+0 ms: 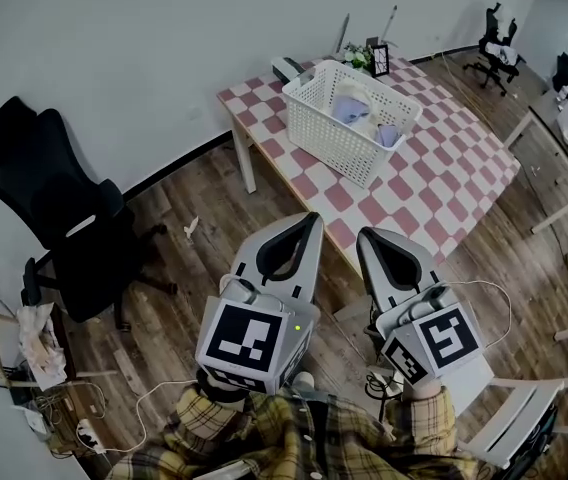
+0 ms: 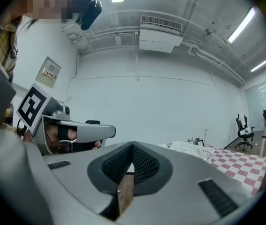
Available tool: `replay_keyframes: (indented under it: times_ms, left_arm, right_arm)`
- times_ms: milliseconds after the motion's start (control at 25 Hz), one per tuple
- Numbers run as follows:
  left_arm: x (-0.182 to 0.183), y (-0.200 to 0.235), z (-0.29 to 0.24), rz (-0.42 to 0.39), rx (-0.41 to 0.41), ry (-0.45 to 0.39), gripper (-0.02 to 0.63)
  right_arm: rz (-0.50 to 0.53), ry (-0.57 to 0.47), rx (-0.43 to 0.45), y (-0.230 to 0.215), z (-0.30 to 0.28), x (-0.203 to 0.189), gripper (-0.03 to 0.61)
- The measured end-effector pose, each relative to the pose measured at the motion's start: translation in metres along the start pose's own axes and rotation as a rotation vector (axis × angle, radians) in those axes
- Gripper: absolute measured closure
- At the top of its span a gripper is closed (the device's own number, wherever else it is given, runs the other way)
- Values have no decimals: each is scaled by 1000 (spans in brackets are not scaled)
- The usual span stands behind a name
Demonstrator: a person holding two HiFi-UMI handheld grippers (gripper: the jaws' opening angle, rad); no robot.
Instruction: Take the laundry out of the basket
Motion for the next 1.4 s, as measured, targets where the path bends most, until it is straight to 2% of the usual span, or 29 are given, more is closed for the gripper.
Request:
replay_keyframes:
  times_ms: [480,720,1120,1400]
  left_arm:
    - [13,117,-93,1,-53,34,586]
    - [14,164,-125,-11,-98,80,585]
    - [5,199,-178,-6,-173,103,584]
    - [0,212,-239,-13,-214,90,584]
  right_arm:
    - [-4,-11,-72,-42,-133,18,581]
    - [-16,-6,-123,-52,-185,19,581]
    - [-39,7,-236,-87,-221,15,581]
    - [-35,12,-280,-136,-248,10,581]
Point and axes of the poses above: the fingertips, and each gripper's own axes: z backward along the fingers, y to its left, x out of its top, the point moved 9 cm from there along z, backward along the fingers, and after that the axes turned 8 degrees about x, right-handed, at the moved point
